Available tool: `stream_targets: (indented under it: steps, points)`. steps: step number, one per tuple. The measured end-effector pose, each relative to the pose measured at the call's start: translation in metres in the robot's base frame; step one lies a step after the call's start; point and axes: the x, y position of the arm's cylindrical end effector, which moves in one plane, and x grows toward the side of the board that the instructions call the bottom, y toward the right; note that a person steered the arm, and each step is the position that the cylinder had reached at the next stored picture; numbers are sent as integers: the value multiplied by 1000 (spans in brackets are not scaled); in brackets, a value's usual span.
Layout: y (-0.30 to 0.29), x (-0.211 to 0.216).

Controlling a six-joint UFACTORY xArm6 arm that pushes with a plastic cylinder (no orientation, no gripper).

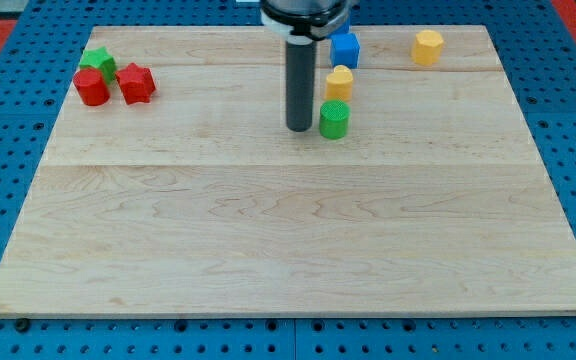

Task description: Push the green star in between the red star and red circle

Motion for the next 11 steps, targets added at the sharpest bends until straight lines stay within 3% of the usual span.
stream_targets:
  steps: [1, 2, 3, 4, 5, 6, 8, 11]
  points:
    - [-27, -52]
    - [-52, -142]
    - [-145, -189]
    - [-170, -191]
    - [-247, -173]
    - [-267, -151]
    - [-247, -94]
    - [-164, -62]
